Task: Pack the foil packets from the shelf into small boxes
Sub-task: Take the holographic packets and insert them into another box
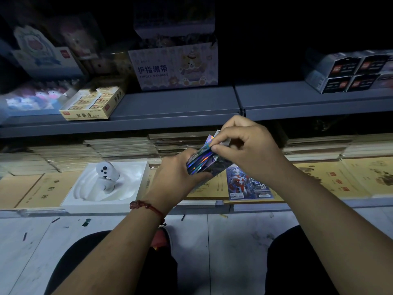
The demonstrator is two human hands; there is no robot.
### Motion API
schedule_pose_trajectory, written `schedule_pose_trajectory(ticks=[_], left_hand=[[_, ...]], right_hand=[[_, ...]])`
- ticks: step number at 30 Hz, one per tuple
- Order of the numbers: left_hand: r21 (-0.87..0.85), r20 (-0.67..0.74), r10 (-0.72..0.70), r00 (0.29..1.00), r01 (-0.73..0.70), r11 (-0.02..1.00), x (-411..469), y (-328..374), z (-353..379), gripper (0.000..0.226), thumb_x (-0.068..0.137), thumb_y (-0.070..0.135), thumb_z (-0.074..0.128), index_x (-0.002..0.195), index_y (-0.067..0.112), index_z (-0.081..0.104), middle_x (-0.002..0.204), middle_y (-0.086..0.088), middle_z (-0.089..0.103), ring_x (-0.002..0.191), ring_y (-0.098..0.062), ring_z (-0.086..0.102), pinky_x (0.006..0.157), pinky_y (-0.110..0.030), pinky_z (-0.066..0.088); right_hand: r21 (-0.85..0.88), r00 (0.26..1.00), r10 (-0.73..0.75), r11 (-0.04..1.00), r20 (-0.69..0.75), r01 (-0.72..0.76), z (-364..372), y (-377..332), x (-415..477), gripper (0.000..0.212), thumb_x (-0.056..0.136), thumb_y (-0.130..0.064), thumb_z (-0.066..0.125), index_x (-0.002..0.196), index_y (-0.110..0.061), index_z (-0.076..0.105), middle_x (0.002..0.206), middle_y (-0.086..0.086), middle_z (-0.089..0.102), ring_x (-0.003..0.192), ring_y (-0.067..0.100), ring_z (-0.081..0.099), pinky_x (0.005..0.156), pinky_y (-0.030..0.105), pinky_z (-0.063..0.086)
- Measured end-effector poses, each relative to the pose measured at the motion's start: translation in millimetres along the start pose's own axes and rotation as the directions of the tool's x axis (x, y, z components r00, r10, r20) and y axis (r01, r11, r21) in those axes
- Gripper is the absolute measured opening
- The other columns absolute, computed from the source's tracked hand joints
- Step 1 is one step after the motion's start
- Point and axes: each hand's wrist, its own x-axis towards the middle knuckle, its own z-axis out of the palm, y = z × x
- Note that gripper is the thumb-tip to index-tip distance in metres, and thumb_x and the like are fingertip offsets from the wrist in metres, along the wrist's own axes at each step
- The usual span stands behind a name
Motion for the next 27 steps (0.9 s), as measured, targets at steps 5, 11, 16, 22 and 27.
schedule_pose_trajectory(ticks=[5, 11, 16, 22, 27], left_hand=[[0.005, -0.01, 0.007, 1.0, -0.007, 1.0, 0, 0, -1, 0.04, 0.073, 0.054, 0.082, 0.103, 0.036, 0.063, 0.08, 0.015, 0.069, 0.075, -0.005, 0.064, 0.067, -0.035, 0.055], [-0.005, -0.008, -0.013, 1.0, 0.013, 1.0, 0, 0, -2, 0.041, 0.071, 0.054, 0.083, 0.104, 0.038, 0.064, 0.083, 0.017, 0.071, 0.078, -0.002, 0.065, 0.071, -0.036, 0.056], [-0.025, -0.017, -0.018, 1.0, 0.018, 1.0, 0, 0, -5, 0.043, 0.072, 0.05, 0.085, 0.107, 0.034, 0.067, 0.087, 0.015, 0.072, 0.08, -0.004, 0.066, 0.074, -0.034, 0.057], [-0.054, -0.024, -0.031, 0.999, 0.03, 0.998, 0, 3, -4, 0.05, 0.073, 0.046, 0.087, 0.117, 0.03, 0.069, 0.093, 0.012, 0.074, 0.085, -0.004, 0.067, 0.075, -0.025, 0.054], [-0.031, -0.008, -0.032, 0.999, 0.031, 0.999, -2, 4, -3, 0.042, 0.074, 0.045, 0.085, 0.11, 0.034, 0.066, 0.085, 0.013, 0.072, 0.078, -0.001, 0.065, 0.068, -0.024, 0.052]], right_hand=[[0.082, 0.999, 0.036, 0.996, -0.014, -0.035, -2, -1, 0, 0.015, 0.08, -0.002, 0.082, 0.077, -0.016, 0.079, 0.091, -0.005, 0.062, 0.069, 0.001, 0.055, 0.061, 0.012, 0.043], [0.288, 0.992, 0.1, 0.955, -0.075, -0.075, -3, 5, 4, 0.016, 0.076, -0.002, 0.085, 0.073, -0.016, 0.079, 0.084, -0.001, 0.064, 0.073, 0.011, 0.06, 0.065, 0.022, 0.048], [0.431, 0.963, 0.165, 0.9, -0.212, -0.059, -4, 5, 4, 0.011, 0.084, 0.001, 0.078, 0.081, -0.01, 0.075, 0.071, -0.001, 0.057, 0.053, 0.002, 0.047, 0.051, 0.013, 0.039], [0.508, 0.926, 0.294, 0.85, -0.239, -0.139, 6, -1, 4, 0.019, 0.091, -0.019, 0.077, 0.089, -0.007, 0.062, 0.067, 0.006, 0.053, 0.042, 0.013, 0.044, 0.041, 0.022, 0.036], [0.3, 0.952, 0.275, 0.927, -0.133, -0.226, 17, -3, 0, 0.036, 0.091, -0.036, 0.075, 0.075, -0.004, 0.071, 0.068, 0.017, 0.065, 0.06, 0.031, 0.058, 0.055, 0.041, 0.048]])
